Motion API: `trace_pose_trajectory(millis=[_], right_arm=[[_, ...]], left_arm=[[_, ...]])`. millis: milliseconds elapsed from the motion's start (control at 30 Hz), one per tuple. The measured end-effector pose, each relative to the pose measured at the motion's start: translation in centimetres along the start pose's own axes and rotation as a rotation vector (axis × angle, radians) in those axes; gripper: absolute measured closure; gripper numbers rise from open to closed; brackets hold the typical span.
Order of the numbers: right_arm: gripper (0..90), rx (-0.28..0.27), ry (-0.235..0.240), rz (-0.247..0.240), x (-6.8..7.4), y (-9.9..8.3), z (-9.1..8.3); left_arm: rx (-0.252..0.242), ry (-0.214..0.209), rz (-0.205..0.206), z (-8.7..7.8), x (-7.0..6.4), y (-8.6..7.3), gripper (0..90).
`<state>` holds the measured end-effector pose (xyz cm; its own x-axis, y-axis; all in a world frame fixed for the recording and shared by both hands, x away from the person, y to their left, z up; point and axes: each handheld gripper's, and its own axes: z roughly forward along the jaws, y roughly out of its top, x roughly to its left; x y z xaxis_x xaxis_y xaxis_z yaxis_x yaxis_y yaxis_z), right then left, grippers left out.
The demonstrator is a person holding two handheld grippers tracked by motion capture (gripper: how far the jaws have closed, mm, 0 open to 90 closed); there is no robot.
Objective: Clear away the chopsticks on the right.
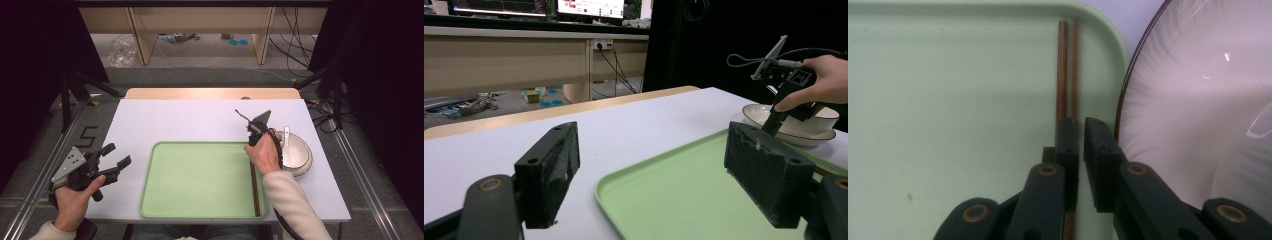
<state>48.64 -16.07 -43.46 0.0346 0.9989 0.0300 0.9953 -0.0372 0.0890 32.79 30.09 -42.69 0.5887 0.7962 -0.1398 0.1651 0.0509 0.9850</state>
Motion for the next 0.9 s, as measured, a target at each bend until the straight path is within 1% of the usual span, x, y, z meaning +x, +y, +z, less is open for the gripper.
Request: trace_pose_trajectory(millis=[33,67,133,200,233,300,367,467,500,533,600,633,667,700,733,767,800,833,867,900], right_arm=[[85.1,-0.010,0.010,0.020,0.2,0.0,0.1],[84.2,-0.012,0.017,0.029,0.3,0.0,0.1],[82.1,-0.020,0.018,0.013,0.4,0.0,-0.1],[80.4,-0.034,0.029,0.000,0.3,-0.1,-0.3],[79.3,-0.039,0.040,0.003,0.4,-0.2,-0.6],[76.6,-0.065,0.059,-0.009,0.3,-0.4,-1.1],[74.5,-0.101,0.074,-0.037,0.2,-0.6,-1.6],[69.7,-0.171,0.105,-0.110,0.0,-1.0,-2.2],[69.1,-0.195,0.105,-0.138,0.0,-1.1,-2.4],[67.8,-0.228,0.116,-0.174,-0.1,-1.3,-2.6],[65.6,-0.283,0.150,-0.211,-0.1,-1.6,-3.1],[64.2,-0.310,0.170,-0.237,-0.2,-1.7,-3.2],[62.5,-0.362,0.165,-0.314,-0.5,-1.8,-3.3],[60.9,-0.393,0.158,-0.377,-0.8,-1.9,-3.4],[58.7,-0.395,0.169,-0.380,-0.7,-2.2,-3.7],[56.9,-0.462,0.182,-0.424,-0.9,-2.2,-3.6],[55.9,-0.478,0.190,-0.464,-1.2,-2.4,-3.7],[55.3,-0.498,0.202,-0.475,-1.3,-2.6,-3.8],[54.7,-0.524,0.215,-0.466,-1.4,-2.9,-4.0],[53.8,-0.552,0.214,-0.487,-1.6,-3.2,-4.1]], left_arm=[[0.000,0.001,-0.002,0.0,0.0,0.0,22.1],[0.002,0.000,0.000,0.0,0.0,0.0,22.1],[0.001,0.000,0.002,0.0,0.0,0.0,22.1],[0.000,0.001,-0.002,0.0,0.0,0.0,22.1],[0.001,0.000,-0.002,0.0,0.0,0.0,22.1],[0.001,0.000,-0.001,0.0,0.0,0.0,22.1],[0.003,0.000,-0.001,0.0,0.0,0.0,22.1],[0.001,-0.002,0.003,0.1,0.0,0.0,22.1],[0.002,0.002,0.003,0.1,0.0,0.0,22.1],[0.004,0.001,0.003,0.1,0.0,0.0,22.1],[-0.001,-0.003,0.002,0.0,0.0,0.0,22.1],[0.003,0.003,0.004,0.1,0.0,0.0,22.1],[0.001,0.000,0.004,0.1,0.0,0.0,22.1],[0.003,0.005,0.001,0.1,0.0,0.0,22.1],[0.003,0.005,0.001,0.1,0.0,0.0,22.1],[0.003,0.004,0.000,0.0,0.0,0.0,22.1],[0.001,0.003,0.001,0.0,0.0,0.0,22.1],[0.002,0.005,0.002,0.0,0.0,0.0,22.1],[0.001,0.005,0.002,0.0,0.0,0.0,22.1],[0.002,0.006,0.002,0.0,0.0,0.0,22.0]])
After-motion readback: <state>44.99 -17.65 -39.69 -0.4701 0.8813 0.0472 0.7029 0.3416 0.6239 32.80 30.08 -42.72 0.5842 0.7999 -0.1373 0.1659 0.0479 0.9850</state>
